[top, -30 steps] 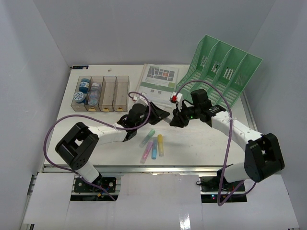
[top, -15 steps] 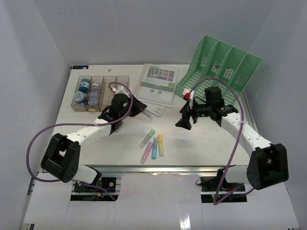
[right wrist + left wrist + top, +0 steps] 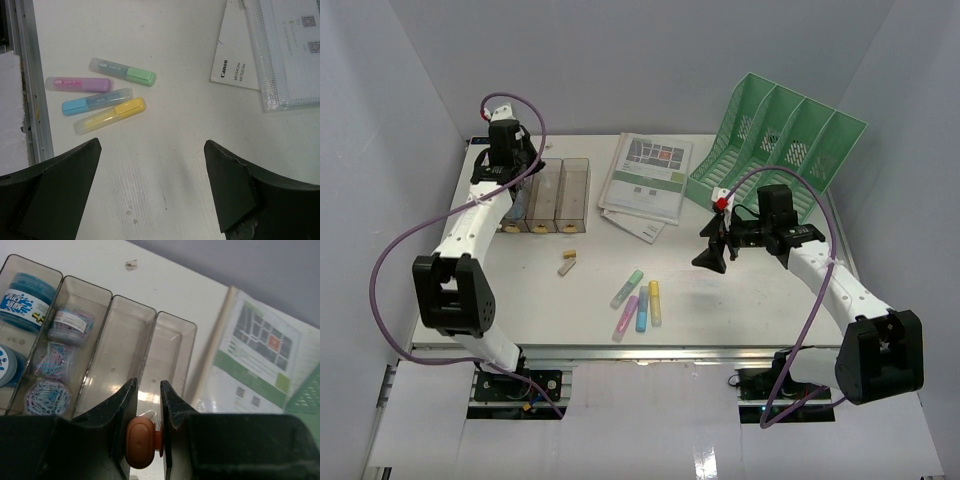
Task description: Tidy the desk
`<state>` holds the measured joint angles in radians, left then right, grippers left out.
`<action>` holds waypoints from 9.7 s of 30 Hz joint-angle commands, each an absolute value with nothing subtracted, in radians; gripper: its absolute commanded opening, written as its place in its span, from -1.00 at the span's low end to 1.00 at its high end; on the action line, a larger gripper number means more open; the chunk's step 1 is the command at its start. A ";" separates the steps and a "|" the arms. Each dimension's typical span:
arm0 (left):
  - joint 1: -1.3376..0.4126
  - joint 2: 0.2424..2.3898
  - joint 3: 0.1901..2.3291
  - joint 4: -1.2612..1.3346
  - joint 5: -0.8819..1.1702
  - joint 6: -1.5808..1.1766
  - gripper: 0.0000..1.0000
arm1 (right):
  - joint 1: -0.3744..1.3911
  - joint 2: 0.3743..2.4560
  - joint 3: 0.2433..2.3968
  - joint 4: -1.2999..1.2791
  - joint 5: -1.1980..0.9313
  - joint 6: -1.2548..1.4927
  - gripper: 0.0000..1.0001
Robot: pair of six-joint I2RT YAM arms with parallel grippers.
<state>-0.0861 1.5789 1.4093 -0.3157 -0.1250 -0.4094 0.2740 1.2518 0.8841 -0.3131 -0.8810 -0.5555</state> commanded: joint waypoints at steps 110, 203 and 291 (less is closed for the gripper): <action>-0.173 1.609 1.299 -0.474 0.064 -0.255 -0.77 | -0.114 0.974 0.662 -0.527 -1.086 -0.811 0.91; -0.576 1.054 0.468 0.343 0.342 -1.078 0.95 | 0.461 1.481 0.941 -0.359 -0.643 -0.368 -0.84; -0.017 1.974 1.801 -0.685 -0.111 -0.302 -0.29 | 0.132 1.161 0.807 -0.318 -0.869 -0.480 0.79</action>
<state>-0.0114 1.9833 1.7316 -0.6153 -0.0510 -0.3430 0.1400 1.1609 0.8106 -0.3185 -0.8628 -0.4747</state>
